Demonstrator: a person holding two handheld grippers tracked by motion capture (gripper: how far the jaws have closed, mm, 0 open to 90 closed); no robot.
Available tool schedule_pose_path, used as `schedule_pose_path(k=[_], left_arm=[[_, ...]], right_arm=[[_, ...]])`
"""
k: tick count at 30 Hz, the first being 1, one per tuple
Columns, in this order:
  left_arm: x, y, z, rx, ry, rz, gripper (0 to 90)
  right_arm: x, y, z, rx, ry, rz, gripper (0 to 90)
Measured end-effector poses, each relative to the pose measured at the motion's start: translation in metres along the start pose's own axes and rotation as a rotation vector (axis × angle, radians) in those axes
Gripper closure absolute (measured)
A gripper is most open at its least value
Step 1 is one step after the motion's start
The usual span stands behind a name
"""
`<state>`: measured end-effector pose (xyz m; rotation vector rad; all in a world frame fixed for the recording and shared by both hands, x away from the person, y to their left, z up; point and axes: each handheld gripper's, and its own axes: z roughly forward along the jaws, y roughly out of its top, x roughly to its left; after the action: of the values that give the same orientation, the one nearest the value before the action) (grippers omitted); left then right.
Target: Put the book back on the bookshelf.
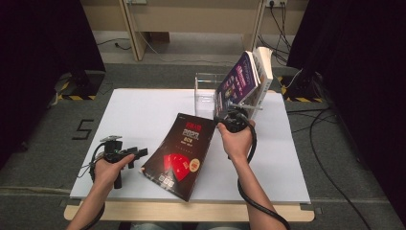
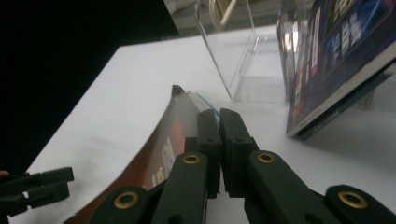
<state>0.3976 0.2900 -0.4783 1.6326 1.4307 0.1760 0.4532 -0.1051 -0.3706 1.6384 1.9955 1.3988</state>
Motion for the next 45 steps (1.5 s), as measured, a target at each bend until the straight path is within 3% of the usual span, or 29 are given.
schedule_pose_path(k=[18, 31, 37, 45], left_arm=[[0.001, 0.0, -0.002, -0.007, -0.004, -0.006, 38.5], [0.0, 0.001, -0.002, -0.005, -0.006, -0.004, 38.7], [-0.001, 0.001, -0.001, -0.003, -0.006, -0.005, 38.8], [-0.001, 0.0, 0.0, -0.001, -0.009, -0.004, 38.8]], right_arm=[[0.013, 0.051, -0.05, -0.157, 0.01, -0.043, 88.1], [0.008, 0.072, -0.078, -0.236, -0.015, -0.041, 88.1], [0.002, 0.076, -0.084, -0.25, -0.042, -0.043, 88.1], [0.002, 0.087, -0.08, -0.256, -0.038, -0.037, 88.2]])
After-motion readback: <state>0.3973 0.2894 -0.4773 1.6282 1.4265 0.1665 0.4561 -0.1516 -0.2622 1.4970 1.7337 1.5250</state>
